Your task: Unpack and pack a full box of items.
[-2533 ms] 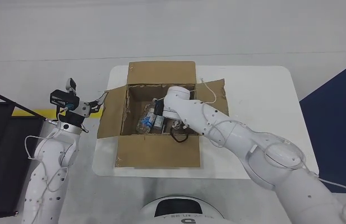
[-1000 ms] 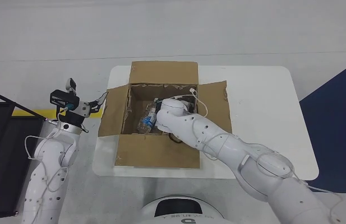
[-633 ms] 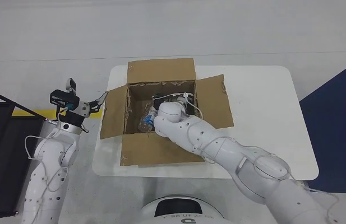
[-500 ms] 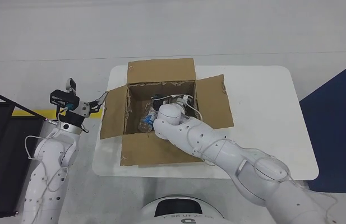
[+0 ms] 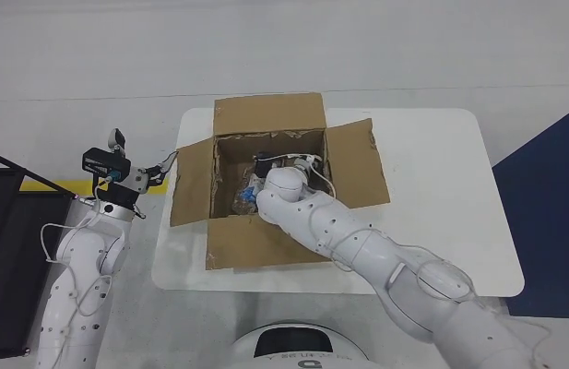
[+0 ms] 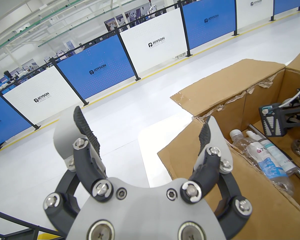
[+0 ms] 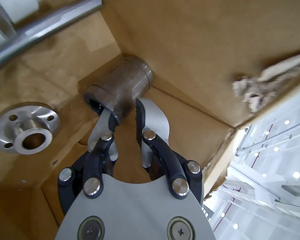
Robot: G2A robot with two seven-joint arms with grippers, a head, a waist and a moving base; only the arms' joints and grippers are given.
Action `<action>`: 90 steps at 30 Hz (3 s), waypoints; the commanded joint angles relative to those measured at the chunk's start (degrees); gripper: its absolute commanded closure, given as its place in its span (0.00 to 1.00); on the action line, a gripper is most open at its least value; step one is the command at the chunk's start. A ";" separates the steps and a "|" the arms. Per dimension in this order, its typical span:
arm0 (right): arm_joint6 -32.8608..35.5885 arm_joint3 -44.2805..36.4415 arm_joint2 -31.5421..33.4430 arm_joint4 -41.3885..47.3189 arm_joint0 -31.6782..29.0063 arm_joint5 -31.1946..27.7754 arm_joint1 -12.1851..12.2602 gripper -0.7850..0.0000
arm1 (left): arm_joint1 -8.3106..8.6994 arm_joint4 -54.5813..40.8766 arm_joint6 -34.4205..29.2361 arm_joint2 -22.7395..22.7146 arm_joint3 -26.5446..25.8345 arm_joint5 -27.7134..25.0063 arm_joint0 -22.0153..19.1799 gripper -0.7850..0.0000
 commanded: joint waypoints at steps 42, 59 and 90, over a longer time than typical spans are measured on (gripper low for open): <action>-9.28 -3.16 11.66 7.21 -4.97 -12.69 -0.99 0.49 | 0.00 0.00 0.00 0.00 0.00 0.00 0.00 0.00; -8.63 -13.39 14.23 2.43 -9.38 -12.17 -0.42 0.40 | 0.00 0.00 0.00 0.00 0.00 0.00 0.00 0.00; -2.42 3.50 10.13 2.93 -2.51 -5.81 -7.16 0.58 | 0.00 0.00 0.00 0.00 0.00 0.00 0.00 0.00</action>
